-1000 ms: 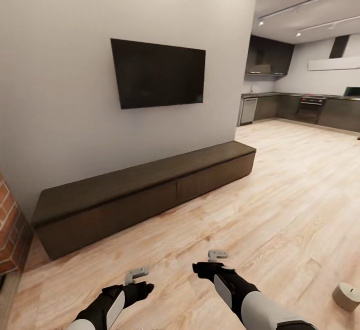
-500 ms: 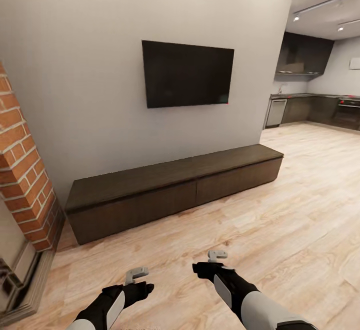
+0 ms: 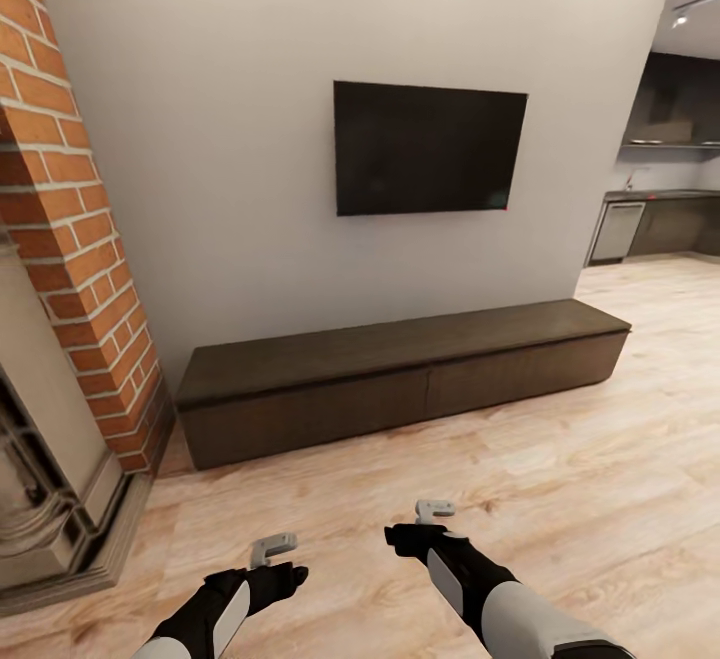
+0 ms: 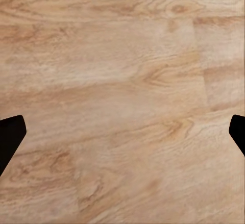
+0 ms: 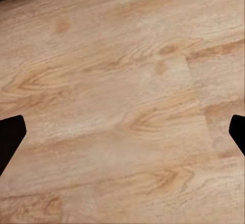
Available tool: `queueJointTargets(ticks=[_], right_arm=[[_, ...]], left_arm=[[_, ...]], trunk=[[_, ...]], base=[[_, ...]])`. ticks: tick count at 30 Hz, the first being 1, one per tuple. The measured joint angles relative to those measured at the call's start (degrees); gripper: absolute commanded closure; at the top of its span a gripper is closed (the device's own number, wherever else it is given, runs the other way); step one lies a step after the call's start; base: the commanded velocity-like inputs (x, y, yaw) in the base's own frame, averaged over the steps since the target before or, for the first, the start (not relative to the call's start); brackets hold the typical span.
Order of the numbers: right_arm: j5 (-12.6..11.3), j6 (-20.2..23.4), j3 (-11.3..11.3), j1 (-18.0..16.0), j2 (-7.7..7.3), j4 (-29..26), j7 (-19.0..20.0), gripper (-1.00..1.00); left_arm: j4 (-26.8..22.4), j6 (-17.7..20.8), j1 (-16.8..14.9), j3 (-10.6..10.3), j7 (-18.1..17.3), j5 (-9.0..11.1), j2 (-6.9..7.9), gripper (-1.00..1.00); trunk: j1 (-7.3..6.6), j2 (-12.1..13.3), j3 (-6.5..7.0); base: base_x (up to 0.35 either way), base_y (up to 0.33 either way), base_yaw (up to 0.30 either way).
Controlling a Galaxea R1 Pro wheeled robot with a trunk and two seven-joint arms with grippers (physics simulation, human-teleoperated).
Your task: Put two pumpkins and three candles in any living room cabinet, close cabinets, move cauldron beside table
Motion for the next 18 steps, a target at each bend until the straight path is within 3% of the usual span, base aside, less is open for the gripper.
queueJointTargets(ticks=[11,18], right_arm=[[0.00,0.00,0.01,0.00,-0.02,0.04,0.06,-1.00],[0.11,-2.11,0.01,0.44,-0.31,-0.10,0.06,-1.00]], left_arm=[[0.08,0.00,-0.01,0.01,0.00,0.01,0.00,-1.00],[0.11,-0.02,-0.03,0.00,0.00,0.00,-0.01,-1.00]], trunk=[[0.00,0.00,0.00],[0.00,0.00,-0.02]], base=[[0.106,-0.250,0.294],[0.121,-0.257,0.076]])
